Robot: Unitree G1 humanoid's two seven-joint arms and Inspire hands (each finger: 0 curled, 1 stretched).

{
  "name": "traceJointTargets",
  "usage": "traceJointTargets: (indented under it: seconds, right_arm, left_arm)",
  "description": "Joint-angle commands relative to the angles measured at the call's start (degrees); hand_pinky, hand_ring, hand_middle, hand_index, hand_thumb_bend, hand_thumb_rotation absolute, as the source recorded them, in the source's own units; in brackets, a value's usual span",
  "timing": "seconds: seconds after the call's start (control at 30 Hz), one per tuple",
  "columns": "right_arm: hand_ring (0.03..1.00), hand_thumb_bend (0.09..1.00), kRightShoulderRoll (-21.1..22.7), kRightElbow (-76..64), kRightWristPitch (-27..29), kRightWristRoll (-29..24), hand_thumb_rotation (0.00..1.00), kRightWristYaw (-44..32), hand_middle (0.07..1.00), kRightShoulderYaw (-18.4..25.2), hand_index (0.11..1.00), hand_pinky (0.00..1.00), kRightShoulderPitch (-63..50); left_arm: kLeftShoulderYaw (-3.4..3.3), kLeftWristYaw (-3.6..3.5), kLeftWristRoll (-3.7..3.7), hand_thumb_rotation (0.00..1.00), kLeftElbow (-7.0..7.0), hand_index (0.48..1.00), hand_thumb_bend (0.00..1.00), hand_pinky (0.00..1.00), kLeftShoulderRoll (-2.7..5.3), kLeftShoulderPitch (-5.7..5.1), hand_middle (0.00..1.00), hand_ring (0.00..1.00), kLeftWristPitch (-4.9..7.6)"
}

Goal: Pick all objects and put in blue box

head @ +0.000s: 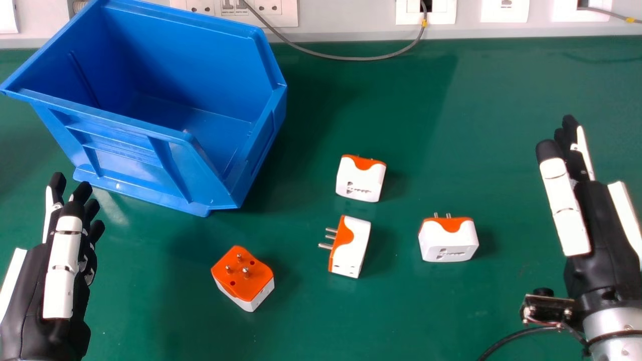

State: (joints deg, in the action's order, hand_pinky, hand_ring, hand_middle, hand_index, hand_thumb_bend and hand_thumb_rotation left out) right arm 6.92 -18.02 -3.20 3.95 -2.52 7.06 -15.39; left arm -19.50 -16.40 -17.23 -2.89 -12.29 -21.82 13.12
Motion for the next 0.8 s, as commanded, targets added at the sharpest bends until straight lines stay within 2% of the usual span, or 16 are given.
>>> traceJointTargets:
  seconds: [0.0,0.1,0.23,0.37,0.43,0.57,0.67,0.73,0.77]
  right_arm:
    - [1.000,0.336,0.18,-1.62,0.33,-0.54,1.00,0.18,1.000,0.47,1.000,1.00,0.38]
    - [1.000,0.336,0.19,-1.69,0.27,-0.58,1.00,0.13,1.000,0.47,1.000,1.00,0.33]
    - [1.000,0.335,0.36,-1.38,0.71,-0.60,1.00,-0.05,1.000,0.53,1.000,1.00,0.33]
    - [1.000,0.334,0.41,-1.36,0.80,-0.55,1.00,-0.14,1.000,0.52,1.000,1.00,0.36]
    - [1.000,0.334,0.44,-1.40,0.86,-0.52,1.00,-0.18,1.000,0.51,1.000,1.00,0.32]
    - [1.000,0.334,0.49,-1.27,0.81,-0.95,1.00,-0.49,1.000,0.62,1.000,1.00,0.61]
    - [1.000,0.333,0.82,-1.03,0.99,-0.87,1.00,-0.78,1.000,0.61,1.000,1.00,0.63]
    - [1.000,0.365,1.14,-0.88,0.91,-0.27,0.91,-0.83,1.000,0.46,1.000,1.00,0.73]
    - [1.000,0.365,1.37,-0.93,0.74,0.46,0.91,-0.71,1.000,0.21,1.000,1.00,0.76]
  left_arm:
    - [-0.49,-0.25,0.62,1.00,-1.10,1.000,0.28,1.00,-0.69,-0.08,1.00,1.00,0.85]
    - [-0.44,-0.16,0.82,1.00,-1.78,1.000,0.29,1.00,-0.69,-0.33,1.00,1.00,0.51]
    - [-0.69,-0.48,0.59,1.00,-0.84,1.000,0.28,1.00,-0.90,0.15,1.00,1.00,0.62]
    - [-0.62,-0.42,0.48,1.00,-1.53,1.000,0.28,1.00,-0.77,-0.12,1.00,1.00,0.34]
    - [-0.68,-0.55,0.38,1.00,-1.09,1.000,0.28,1.00,-0.75,-0.07,1.00,1.00,0.53]
    - [-0.50,-0.16,0.54,1.00,-1.80,1.000,0.27,1.00,-0.60,-0.15,1.00,1.00,0.00]
    - [-0.52,-0.14,0.49,1.00,-1.45,1.000,0.27,1.00,-0.60,0.02,1.00,1.00,0.05]
    - [-0.45,-0.08,0.42,1.00,-1.71,1.000,0.27,1.00,-0.53,-0.07,1.00,1.00,-0.11]
    - [-0.43,-0.04,0.42,1.00,-1.77,1.000,0.27,1.00,-0.50,-0.11,1.00,1.00,-0.18]
